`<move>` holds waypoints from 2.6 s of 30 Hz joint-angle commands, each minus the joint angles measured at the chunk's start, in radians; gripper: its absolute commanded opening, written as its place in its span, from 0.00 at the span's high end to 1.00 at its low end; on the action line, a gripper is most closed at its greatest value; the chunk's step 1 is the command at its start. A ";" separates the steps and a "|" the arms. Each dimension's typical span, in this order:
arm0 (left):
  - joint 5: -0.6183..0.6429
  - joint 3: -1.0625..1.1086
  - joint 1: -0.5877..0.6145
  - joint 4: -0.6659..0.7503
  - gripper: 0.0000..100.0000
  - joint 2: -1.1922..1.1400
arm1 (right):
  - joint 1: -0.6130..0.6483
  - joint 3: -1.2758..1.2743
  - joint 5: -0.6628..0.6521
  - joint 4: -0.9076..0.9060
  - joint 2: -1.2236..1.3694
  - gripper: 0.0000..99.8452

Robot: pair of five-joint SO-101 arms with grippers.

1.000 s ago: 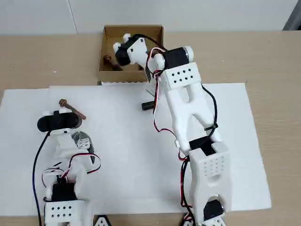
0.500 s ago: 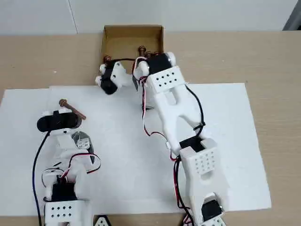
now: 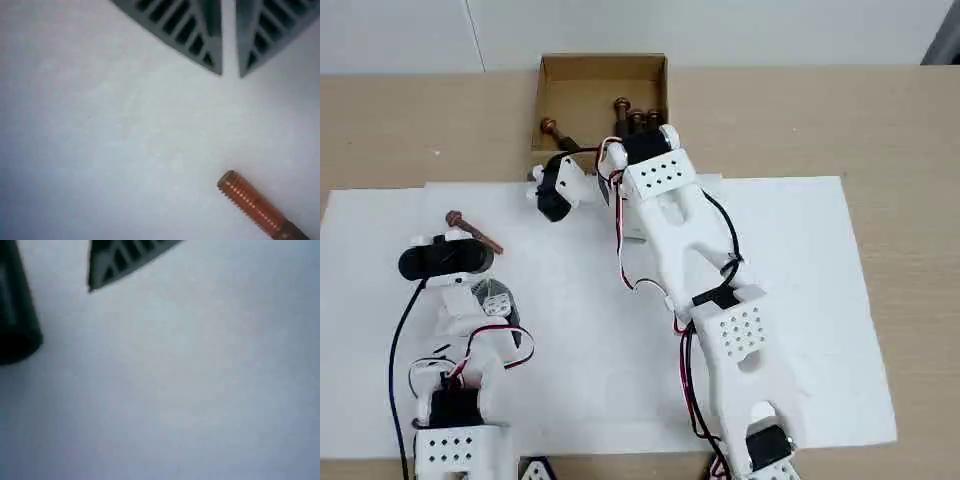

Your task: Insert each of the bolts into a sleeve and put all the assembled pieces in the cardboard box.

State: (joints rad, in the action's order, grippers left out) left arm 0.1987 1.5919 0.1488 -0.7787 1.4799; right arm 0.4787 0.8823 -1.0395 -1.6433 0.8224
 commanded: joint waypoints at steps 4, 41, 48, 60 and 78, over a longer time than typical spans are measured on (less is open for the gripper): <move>-0.003 -0.004 0.006 -0.003 0.99 0.011 | 0.002 0.034 -0.009 0.019 -0.010 0.83; -0.005 -0.005 0.006 -0.023 0.99 0.012 | -0.024 0.080 0.040 0.053 -0.008 1.00; -0.009 -0.008 0.005 -0.023 0.99 0.012 | -0.028 0.080 0.284 0.031 -0.168 1.00; -0.009 -0.012 -0.003 -0.023 0.99 0.012 | -0.056 0.072 0.603 -0.076 -0.479 1.00; -0.008 -0.217 -0.002 -0.143 0.99 0.005 | -0.217 -0.783 0.764 -0.067 -1.259 1.00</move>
State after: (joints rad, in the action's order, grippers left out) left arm 0.1987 1.5152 0.1488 -0.8569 1.4799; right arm 0.3237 0.2179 -0.2862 -1.7139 -0.3007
